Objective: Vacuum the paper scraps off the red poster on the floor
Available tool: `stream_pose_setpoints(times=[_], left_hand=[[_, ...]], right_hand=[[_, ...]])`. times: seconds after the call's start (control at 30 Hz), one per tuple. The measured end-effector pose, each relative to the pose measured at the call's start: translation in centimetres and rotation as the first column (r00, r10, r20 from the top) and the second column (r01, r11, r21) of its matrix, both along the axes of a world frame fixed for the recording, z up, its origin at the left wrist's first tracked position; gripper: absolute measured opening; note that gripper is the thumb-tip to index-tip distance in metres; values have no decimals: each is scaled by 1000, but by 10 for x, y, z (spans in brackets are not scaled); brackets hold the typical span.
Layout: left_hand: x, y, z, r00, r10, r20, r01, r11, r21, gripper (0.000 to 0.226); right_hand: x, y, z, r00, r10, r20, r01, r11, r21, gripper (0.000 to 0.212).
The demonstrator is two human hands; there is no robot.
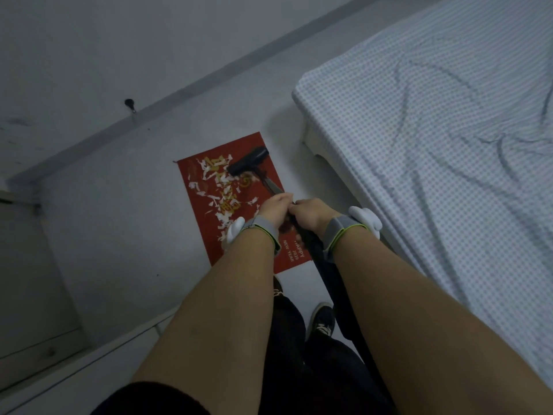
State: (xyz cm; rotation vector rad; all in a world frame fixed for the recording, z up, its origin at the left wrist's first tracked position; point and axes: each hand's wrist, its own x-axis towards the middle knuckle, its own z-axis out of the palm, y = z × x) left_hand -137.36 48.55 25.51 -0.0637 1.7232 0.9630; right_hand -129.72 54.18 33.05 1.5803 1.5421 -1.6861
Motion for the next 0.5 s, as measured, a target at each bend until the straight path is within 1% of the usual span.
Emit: stream_pose_setpoints(times=[0.07, 0.17, 0.23, 0.3, 0.37, 0.43, 0.5], left_hand=[[-9, 2, -4, 999, 36, 36, -36, 999, -7, 23], [-15, 3, -2, 996, 70, 56, -70, 998, -2, 26], [-18, 2, -5, 997, 61, 55, -60, 998, -21, 19], [-18, 0, -6, 997, 59, 49, -56, 997, -45, 17], [-17, -2, -7, 998, 55, 36, -53, 998, -40, 23], [-14, -4, -4, 998, 53, 25, -52, 998, -29, 30], [-10, -5, -2, 998, 51, 20, -50, 998, -35, 32]], right_hand=[[-12, 3, -7, 1000, 21, 10, -21, 999, -25, 31], [-18, 3, -12, 1000, 27, 17, -26, 999, -40, 34], [-21, 2, -14, 999, 40, 36, -39, 998, -46, 40], [-22, 1, -15, 997, 49, 53, -46, 997, -59, 41], [-21, 0, -12, 997, 44, 59, -40, 997, -70, 39], [-19, -1, -11, 995, 74, 64, -69, 995, -78, 39], [-15, -2, -9, 994, 80, 77, -73, 994, -83, 37]])
